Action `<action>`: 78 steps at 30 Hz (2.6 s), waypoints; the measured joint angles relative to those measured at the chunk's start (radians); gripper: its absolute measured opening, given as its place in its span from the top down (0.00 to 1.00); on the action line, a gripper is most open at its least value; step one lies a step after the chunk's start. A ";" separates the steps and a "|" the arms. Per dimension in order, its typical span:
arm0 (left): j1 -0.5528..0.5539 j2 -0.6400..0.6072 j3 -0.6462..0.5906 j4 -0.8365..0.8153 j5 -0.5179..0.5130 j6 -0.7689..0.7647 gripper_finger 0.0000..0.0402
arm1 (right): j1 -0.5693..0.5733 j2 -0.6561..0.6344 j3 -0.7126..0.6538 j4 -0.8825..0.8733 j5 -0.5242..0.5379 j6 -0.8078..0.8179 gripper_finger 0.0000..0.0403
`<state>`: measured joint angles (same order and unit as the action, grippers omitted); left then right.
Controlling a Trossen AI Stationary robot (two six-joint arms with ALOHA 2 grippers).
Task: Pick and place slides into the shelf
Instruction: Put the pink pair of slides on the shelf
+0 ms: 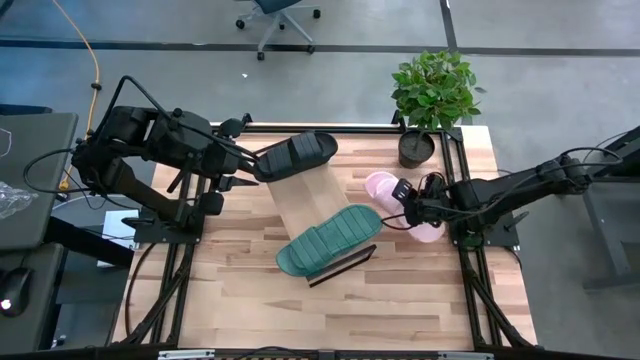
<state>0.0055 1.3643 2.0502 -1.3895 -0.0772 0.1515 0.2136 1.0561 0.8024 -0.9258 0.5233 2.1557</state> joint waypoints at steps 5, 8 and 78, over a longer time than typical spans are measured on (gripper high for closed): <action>0.000 0.000 0.000 0.000 0.000 0.000 0.79 | -0.001 0.000 0.000 -0.020 -0.020 -0.001 1.00; 0.000 0.000 0.000 0.000 0.000 0.000 0.79 | -0.009 0.005 0.000 -0.027 -0.026 -0.001 1.00; 0.000 0.000 0.000 -0.061 0.027 0.000 0.79 | -0.352 0.182 0.001 0.099 -0.243 -0.330 0.95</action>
<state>0.0055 1.3647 2.0499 -1.4509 -0.0498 0.1518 -0.1380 1.2381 0.8029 -0.8266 0.2802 1.8257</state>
